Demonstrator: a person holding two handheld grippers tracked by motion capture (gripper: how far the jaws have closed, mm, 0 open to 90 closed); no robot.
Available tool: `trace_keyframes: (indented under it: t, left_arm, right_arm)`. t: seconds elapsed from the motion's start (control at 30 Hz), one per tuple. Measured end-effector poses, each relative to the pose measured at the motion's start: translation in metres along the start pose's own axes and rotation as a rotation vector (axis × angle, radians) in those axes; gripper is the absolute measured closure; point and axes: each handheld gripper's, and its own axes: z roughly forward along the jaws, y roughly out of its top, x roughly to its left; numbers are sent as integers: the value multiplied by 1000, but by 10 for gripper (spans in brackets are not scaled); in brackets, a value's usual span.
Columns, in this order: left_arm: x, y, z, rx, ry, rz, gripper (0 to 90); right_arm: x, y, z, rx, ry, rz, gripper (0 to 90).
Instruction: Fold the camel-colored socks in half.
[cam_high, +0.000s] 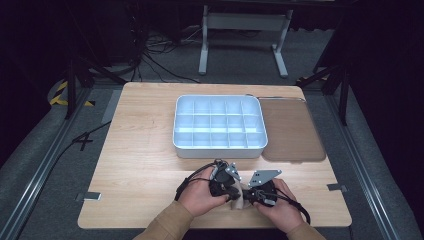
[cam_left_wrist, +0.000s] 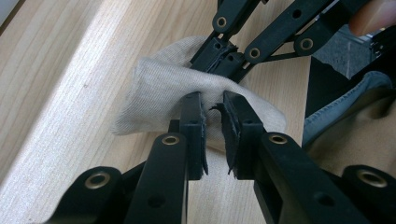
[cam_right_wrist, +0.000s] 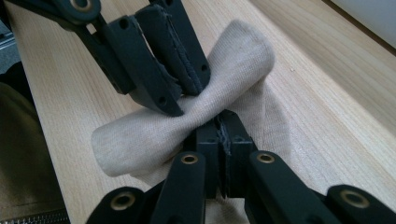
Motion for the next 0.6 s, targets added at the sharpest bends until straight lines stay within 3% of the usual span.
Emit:
trace_keyframes:
  t: [0.3, 0.47, 0.6]
  left_arm:
    - [0, -1, -3, -10, -5, -4, 769]
    - [0, -2, -4, -5, -9, -2, 765]
    - [1, -2, -4, -7, -8, 0, 763]
  right_arm:
    - [0, 2, -8, 3, -13, -6, 852]
    - [-9, 3, -30, -33, -12, 40, 835]
    - [-22, -2, -46, 17, -62, 84, 845]
